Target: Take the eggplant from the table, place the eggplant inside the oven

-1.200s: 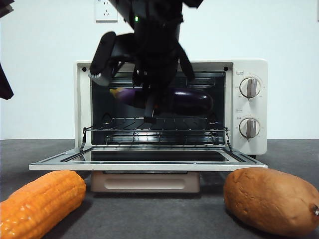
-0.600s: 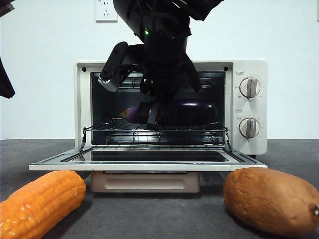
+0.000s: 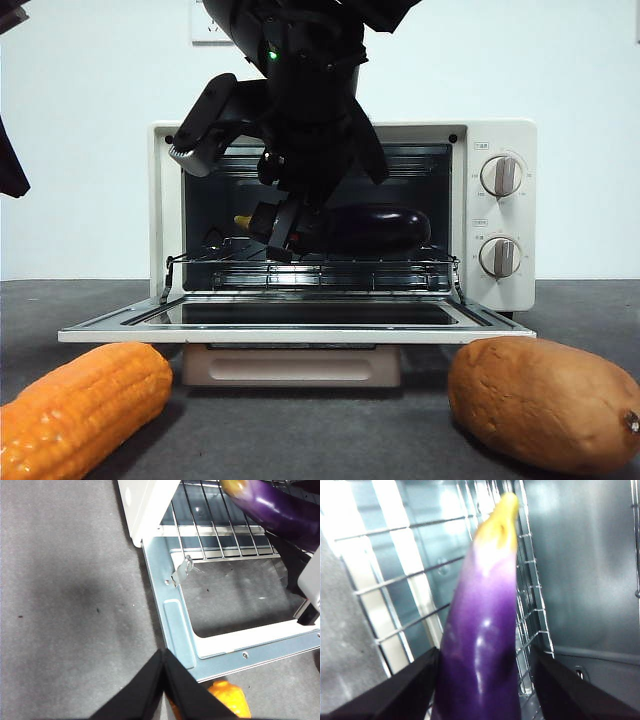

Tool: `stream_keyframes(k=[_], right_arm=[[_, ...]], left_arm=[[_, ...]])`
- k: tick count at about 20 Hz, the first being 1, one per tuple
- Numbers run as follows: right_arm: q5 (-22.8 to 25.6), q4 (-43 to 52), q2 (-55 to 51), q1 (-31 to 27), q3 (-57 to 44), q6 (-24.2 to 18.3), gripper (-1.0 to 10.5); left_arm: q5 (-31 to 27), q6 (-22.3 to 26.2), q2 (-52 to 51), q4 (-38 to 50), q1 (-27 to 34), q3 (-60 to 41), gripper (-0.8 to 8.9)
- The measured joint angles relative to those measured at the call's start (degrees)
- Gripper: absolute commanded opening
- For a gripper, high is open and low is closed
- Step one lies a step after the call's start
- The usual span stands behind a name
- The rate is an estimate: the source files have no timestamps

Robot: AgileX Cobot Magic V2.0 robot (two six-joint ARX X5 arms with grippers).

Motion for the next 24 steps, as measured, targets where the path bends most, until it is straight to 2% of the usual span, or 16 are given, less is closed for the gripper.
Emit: stream_keyframes(k=[9, 14, 18, 24], right_arm=[[1.5, 0.1, 0.0, 1.6, 0.0, 0.0, 2.9], [1.5, 0.3, -1.0, 3.4, 0.0, 0.3, 2.9], [1.4, -2.1, -6.2, 5.0, 0.0, 3.8, 2.7], [1.0, -10.4, -18.9, 8.9, 0.0, 11.2, 1.4]], left_arm=[[0.0, 0.0, 0.0, 0.0, 0.0, 0.0, 0.06], [0.0, 0.0, 3.8, 0.5, 0.0, 0.0, 0.06], [0.0, 0.0, 8.7, 3.5, 0.0, 0.0, 0.06], [0.0, 0.0, 18.4, 7.7, 0.0, 0.0, 0.06]])
